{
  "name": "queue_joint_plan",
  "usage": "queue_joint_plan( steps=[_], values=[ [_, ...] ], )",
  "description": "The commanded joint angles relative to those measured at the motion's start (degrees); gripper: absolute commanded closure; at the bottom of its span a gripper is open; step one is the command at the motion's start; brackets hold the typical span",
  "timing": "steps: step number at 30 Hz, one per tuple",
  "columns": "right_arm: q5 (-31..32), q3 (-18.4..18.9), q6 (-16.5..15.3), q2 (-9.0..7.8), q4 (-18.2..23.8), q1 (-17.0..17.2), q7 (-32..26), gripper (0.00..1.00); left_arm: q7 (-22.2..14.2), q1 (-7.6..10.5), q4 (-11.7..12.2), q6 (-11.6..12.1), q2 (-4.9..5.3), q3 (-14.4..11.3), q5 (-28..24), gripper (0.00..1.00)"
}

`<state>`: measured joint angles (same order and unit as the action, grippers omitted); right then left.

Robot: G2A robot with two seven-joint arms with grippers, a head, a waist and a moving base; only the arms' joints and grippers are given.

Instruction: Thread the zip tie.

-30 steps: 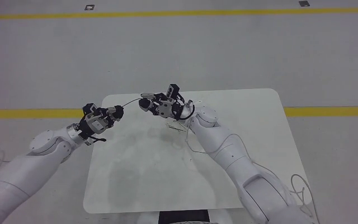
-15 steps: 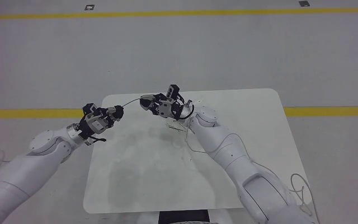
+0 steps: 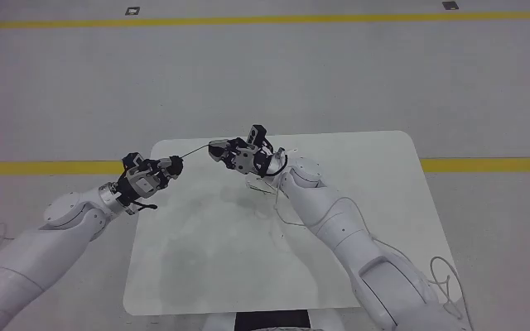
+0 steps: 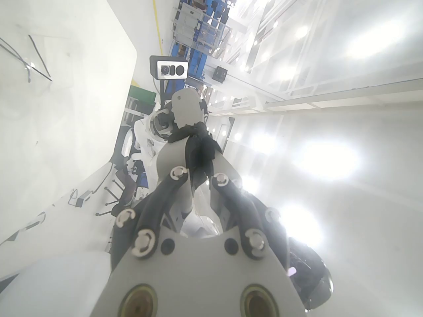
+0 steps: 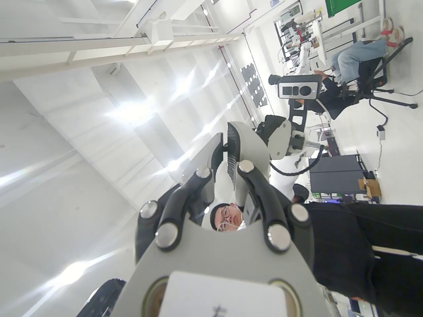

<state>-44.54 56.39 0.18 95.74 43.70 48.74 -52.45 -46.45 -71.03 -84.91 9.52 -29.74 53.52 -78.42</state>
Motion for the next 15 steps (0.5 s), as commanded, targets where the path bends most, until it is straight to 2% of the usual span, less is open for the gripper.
queue_joint_plan(
  steps=[1,10,11,12,15],
  values=[
    [0.1,0.0,-0.1,-0.01,0.1,0.0,0.0,1.0,0.0,0.0,0.0,0.0,0.0,0.0,0.0,1.0],
    [0.6,0.1,-0.1,-0.05,0.2,0.1,0.3,1.0,0.0,0.0,0.0,0.0,0.0,0.0,0.0,1.0],
    [0.7,0.1,-0.1,-0.07,0.2,0.1,0.4,1.0,0.0,0.0,0.0,0.0,0.0,0.0,0.0,0.53],
    [0.8,0.1,-0.3,-0.1,0.1,0.2,0.6,1.0,0.0,0.0,0.0,0.0,0.0,0.0,0.0,0.0],
    [1.6,0.2,-0.6,-0.19,0.2,0.2,1.5,1.0,0.0,0.0,0.0,0.0,0.0,0.0,0.0,0.0]
  ],
)
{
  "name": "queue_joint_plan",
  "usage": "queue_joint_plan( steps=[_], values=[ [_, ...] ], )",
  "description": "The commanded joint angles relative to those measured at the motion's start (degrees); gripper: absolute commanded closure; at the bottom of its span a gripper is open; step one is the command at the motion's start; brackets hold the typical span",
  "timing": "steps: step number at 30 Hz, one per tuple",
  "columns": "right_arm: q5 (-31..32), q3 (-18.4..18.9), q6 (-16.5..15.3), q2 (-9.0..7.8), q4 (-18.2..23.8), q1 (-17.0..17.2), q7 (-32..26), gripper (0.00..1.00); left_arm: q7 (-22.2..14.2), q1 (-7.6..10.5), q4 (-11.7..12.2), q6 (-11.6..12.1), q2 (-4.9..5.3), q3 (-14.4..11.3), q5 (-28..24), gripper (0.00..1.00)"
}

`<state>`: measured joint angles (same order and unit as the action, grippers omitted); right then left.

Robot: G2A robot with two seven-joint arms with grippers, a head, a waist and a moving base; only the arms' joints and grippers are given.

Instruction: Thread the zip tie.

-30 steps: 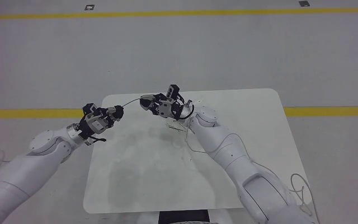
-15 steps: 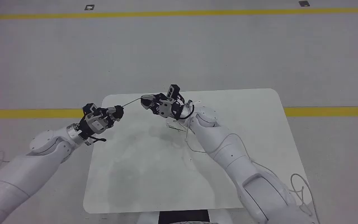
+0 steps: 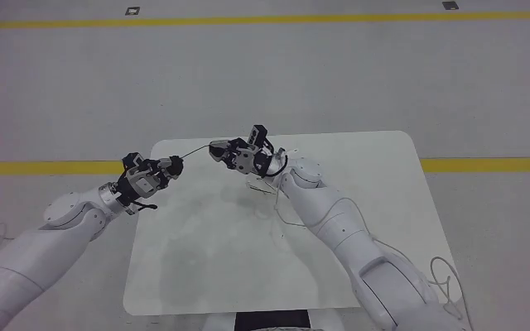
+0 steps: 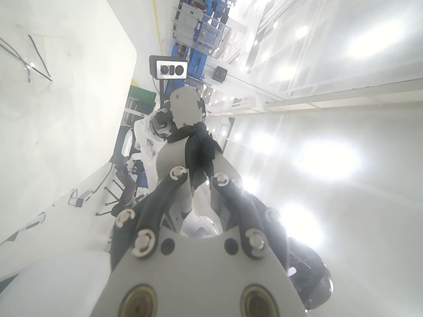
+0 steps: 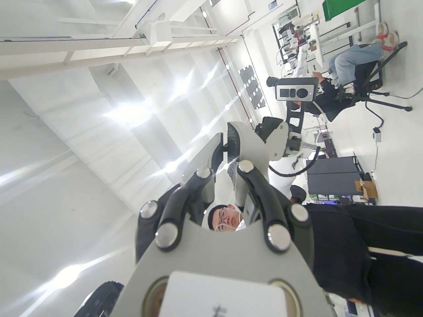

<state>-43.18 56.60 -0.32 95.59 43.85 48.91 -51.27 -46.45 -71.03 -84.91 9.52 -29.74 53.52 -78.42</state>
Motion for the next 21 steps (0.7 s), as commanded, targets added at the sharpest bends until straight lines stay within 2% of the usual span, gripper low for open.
queue_joint_plan(
  steps=[1,5,11,14,21],
  values=[
    [0.8,0.0,-0.4,-0.09,0.1,0.0,0.7,1.0,0.0,0.0,0.0,0.0,0.0,0.0,0.0,0.0],
    [3.8,0.2,-2.9,-0.45,0.8,-0.1,2.4,1.0,0.0,0.0,0.0,0.0,0.0,0.0,0.0,0.0],
    [15.4,0.1,-11.1,-1.8,2.7,-0.5,4.9,1.0,0.0,0.0,0.0,0.0,0.0,0.0,0.0,0.0],
    [19.7,0.2,-13.8,-2.44,3.9,-0.5,5.0,1.0,0.0,0.0,0.0,0.0,0.0,0.0,0.0,0.0],
    [19.7,0.2,-13.8,-2.44,3.9,-0.5,5.0,1.0,0.0,0.0,0.0,0.0,0.0,0.0,0.0,0.0]
  ],
)
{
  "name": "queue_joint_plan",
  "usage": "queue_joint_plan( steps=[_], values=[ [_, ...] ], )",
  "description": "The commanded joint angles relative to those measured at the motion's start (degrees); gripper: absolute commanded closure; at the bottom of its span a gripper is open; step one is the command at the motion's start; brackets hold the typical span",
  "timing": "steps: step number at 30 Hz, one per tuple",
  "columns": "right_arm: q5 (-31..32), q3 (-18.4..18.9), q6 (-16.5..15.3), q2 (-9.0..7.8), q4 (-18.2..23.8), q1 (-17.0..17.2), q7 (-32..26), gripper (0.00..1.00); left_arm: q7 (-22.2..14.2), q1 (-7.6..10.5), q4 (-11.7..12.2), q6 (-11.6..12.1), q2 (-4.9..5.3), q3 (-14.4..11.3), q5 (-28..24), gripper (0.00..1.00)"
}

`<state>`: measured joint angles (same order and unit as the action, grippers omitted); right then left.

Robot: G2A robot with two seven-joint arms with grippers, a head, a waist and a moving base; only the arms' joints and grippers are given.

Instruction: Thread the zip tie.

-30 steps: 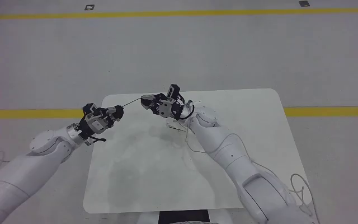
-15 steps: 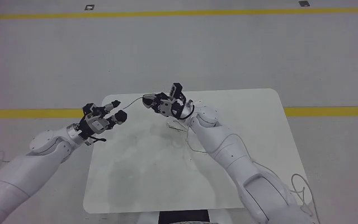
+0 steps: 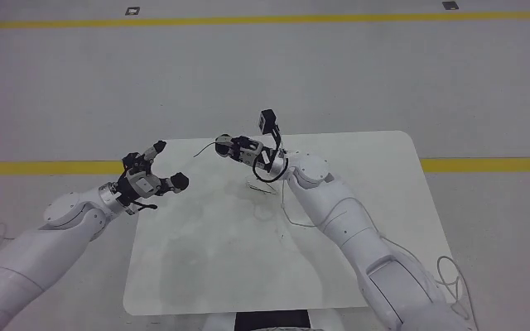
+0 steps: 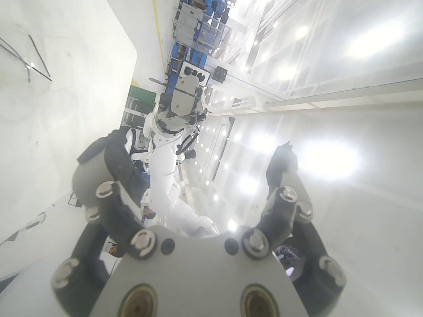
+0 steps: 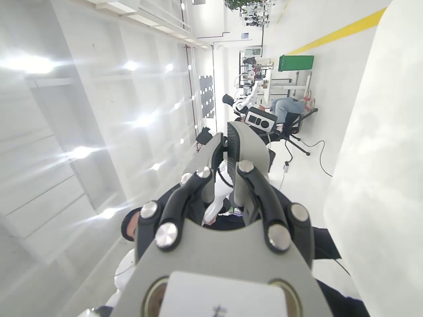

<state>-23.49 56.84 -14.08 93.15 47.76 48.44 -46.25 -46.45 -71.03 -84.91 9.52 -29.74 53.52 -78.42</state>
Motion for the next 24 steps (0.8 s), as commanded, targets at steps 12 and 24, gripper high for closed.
queue_joint_plan(
  steps=[12,24],
  values=[
    [5.4,1.3,-1.3,-1.54,4.2,1.5,-1.3,1.0,-6.3,1.84,3.0,7.1,-0.75,0.5,12.7,0.0],
    [0.3,2.1,-0.5,-1.6,5.3,3.1,-3.3,1.0,-10.2,3.77,5.2,10.0,-1.92,0.3,18.5,0.0]
  ],
)
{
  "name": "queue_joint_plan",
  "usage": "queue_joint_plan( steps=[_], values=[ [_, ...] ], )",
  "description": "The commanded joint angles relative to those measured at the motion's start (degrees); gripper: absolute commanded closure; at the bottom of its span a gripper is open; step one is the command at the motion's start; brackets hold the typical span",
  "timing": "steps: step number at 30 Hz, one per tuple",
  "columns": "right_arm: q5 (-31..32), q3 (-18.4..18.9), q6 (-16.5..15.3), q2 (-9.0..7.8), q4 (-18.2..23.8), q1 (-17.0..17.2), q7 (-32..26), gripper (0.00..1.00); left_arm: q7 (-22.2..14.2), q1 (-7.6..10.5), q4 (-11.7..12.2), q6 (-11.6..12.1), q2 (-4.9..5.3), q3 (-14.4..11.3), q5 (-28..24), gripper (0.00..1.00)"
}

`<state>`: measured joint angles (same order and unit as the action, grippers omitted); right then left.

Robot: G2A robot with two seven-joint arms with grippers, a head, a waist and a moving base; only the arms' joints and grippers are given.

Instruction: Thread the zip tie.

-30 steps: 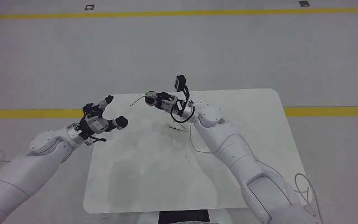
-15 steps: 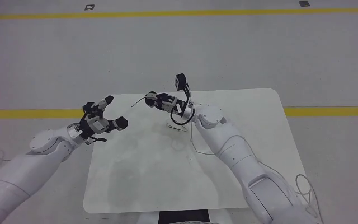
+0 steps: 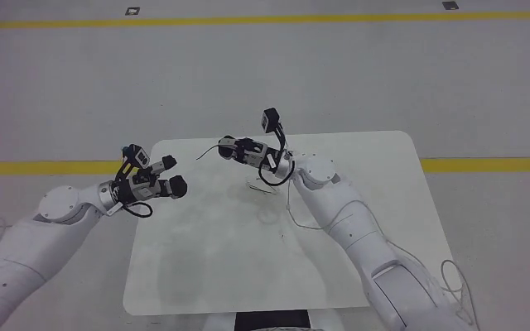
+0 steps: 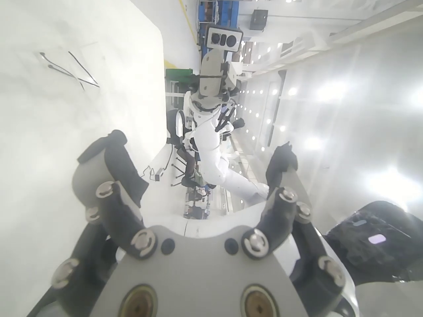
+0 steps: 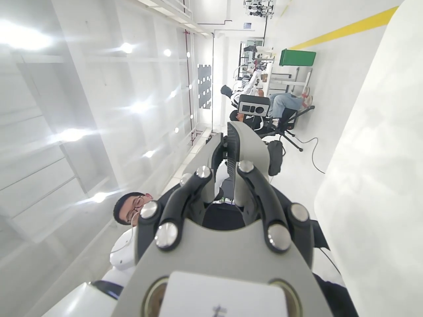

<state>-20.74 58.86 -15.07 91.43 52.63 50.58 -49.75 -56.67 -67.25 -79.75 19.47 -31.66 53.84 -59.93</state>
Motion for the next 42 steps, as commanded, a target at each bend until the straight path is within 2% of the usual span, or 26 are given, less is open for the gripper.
queue_joint_plan(
  steps=[1,2,3,7,10,12,18,25,26,30,35,42],
  values=[
    [-4.2,0.1,1.1,0.22,0.9,1.6,-0.4,1.0,0.8,0.03,-0.1,0.0,-0.1,0.0,1.1,0.0],
    [-4.1,0.0,1.3,0.17,0.9,1.7,-0.9,1.0,1.3,0.19,-0.3,0.0,-0.31,0.2,1.7,0.0],
    [-5.5,0.1,1.2,0.19,1.0,2.0,-1.7,1.0,1.1,-0.19,-0.2,0.0,-0.77,0.4,-0.3,0.0],
    [-10.0,0.2,1.3,0.33,0.3,2.2,-6.0,1.0,-2.2,-0.03,1.4,0.0,-2.27,2.4,-1.2,0.0],
    [-12.5,0.0,1.7,0.54,-0.7,2.0,-7.5,1.0,-5.5,-0.74,2.3,0.0,-4.27,4.7,-3.9,0.0],
    [-13.8,-0.2,2.1,0.71,-1.3,1.8,-8.1,1.0,-7.4,-0.96,3.4,0.0,-5.37,5.8,-3.9,0.0],
    [-17.4,-2.0,2.5,1.67,-3.2,0.8,-9.8,1.0,-11.1,-0.83,6.0,0.0,-9.05,7.0,-3.0,0.0],
    [-17.4,-2.0,2.5,1.67,-3.2,0.8,-9.8,1.0,-11.1,-0.83,6.0,0.0,-9.05,7.0,-3.0,0.0],
    [-17.4,-2.0,2.5,1.67,-3.2,0.8,-9.8,1.0,-10.1,-0.97,5.6,-0.3,-9.13,6.9,-2.6,0.0],
    [-15.4,-3.4,4.5,1.66,-0.5,2.1,-8.4,1.0,-8.5,-1.73,4.6,-0.8,-9.49,7.1,-3.0,0.0],
    [-15.8,-4.4,5.6,1.87,0.5,2.3,-8.8,1.0,-8.8,-2.41,3.7,-1.0,-9.8,7.7,-2.9,0.0],
    [-16.0,-5.7,6.0,2.26,-0.6,1.7,-9.0,1.0,-10.0,-3.36,2.8,-2.0,-10.23,8.4,-3.4,0.0]
  ],
)
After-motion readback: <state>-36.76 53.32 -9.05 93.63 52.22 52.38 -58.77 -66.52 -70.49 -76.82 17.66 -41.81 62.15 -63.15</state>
